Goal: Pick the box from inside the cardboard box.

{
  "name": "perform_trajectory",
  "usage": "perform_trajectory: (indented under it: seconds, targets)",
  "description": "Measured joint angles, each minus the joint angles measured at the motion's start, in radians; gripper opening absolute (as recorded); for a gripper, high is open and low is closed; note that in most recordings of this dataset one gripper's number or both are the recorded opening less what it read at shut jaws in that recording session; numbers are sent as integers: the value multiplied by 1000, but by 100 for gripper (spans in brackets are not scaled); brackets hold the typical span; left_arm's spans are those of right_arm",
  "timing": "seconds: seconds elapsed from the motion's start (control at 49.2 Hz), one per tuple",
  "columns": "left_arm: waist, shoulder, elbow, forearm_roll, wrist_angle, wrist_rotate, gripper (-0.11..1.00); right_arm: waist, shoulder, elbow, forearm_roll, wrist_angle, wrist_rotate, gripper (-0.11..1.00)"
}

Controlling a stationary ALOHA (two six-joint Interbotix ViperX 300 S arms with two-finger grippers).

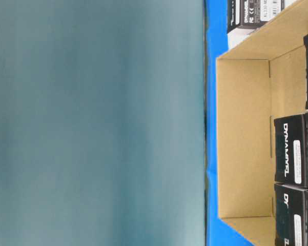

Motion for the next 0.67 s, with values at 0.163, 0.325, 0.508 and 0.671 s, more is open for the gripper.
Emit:
perform_trajectory:
  seconds: [0.163,0.325,0.508,0.671]
  targets:
    - [0,0,0,-2,0,0,-7,0,0,0,2,2,0,94]
    - [2,0,0,-2,0,0,-7,0,0,0,0,21,2,94]
    - [0,0,0,-2,0,0,-7,0,0,0,2,26,2,94]
    - [0,0,0,0,0,0,-7,0,0,2,2,32,2,94]
